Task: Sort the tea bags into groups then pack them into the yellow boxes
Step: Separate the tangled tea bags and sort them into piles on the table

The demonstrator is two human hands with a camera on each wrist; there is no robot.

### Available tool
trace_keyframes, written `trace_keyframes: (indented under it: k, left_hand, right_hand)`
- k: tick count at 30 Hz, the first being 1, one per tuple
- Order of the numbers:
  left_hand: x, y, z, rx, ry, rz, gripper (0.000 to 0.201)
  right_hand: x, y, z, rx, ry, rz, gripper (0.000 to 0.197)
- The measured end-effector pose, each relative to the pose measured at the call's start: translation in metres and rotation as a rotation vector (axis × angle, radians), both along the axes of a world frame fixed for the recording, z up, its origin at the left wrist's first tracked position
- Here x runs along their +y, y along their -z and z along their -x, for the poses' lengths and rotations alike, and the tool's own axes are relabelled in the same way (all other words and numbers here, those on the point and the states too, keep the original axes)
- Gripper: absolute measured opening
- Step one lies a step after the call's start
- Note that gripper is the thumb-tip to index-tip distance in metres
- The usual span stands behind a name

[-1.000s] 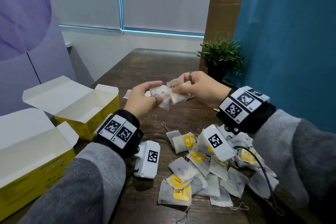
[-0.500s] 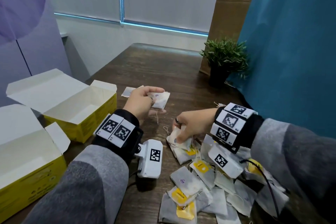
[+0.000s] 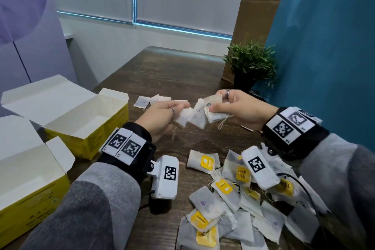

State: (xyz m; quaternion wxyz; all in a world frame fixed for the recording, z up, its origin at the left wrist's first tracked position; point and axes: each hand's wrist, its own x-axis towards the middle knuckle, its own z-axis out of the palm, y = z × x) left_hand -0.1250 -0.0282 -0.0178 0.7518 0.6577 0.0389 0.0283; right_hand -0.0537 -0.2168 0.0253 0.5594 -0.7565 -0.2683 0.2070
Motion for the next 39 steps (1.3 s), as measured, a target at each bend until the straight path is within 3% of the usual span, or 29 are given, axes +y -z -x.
trace_keyframes:
  k: [3,8,11,13,17,20,26,29,31,34,36,39]
  left_hand:
    - [-0.005,-0.001,0.004,0.01,0.161,0.012,0.018]
    - [0.001,0.0,0.003,-0.012,-0.032,-0.046,0.036]
    - [0.007,0.0,0.002,-0.038,-0.16,0.034,0.057]
    - [0.008,0.0,0.003,-0.03,-0.17,0.025,0.055]
    - [0.009,0.001,0.002,0.001,-0.16,-0.083,0.045]
    - [0.014,0.004,-0.001,0.078,-0.118,-0.118,0.044]
    - [0.0,-0.007,0.009,0.207,0.206,-0.029,0.017]
    - [-0.002,-0.008,0.009,0.189,0.347,0.015,0.037]
    - [0.0,-0.008,0.01,0.135,0.334,-0.036,0.033]
    - [0.002,-0.006,0.012,0.078,0.236,-0.162,0.013]
    - [0.003,-0.004,0.009,0.06,0.164,-0.157,0.016]
    - [0.001,-0.003,0.006,0.022,0.124,-0.167,0.021]
  right_hand:
    - [0.011,0.004,0.006,0.038,-0.005,-0.042,0.014]
    - [0.01,0.006,0.01,0.005,0.123,-0.03,0.011]
    - [0.001,0.005,0.014,-0.12,-0.107,0.424,0.023]
    - [0.004,0.009,0.024,-0.282,-0.316,0.743,0.029]
    - [0.017,0.025,0.04,-0.487,-0.397,0.873,0.032]
    - [0.014,0.019,0.041,-0.614,-0.309,0.809,0.024]
    - [0.003,-0.006,0.041,-1.108,-0.079,0.213,0.005]
    - [0.003,0.009,0.039,-1.299,-0.13,0.21,0.004]
    - [0.001,0.017,0.038,-1.345,-0.155,0.214,0.004]
    - [-0.004,0.016,0.039,-1.282,-0.155,0.205,0.003]
    - [-0.009,0.012,0.038,-1.201,-0.145,0.166,0.003]
    - [-0.017,0.007,0.028,-0.795,-0.031,0.097,0.012]
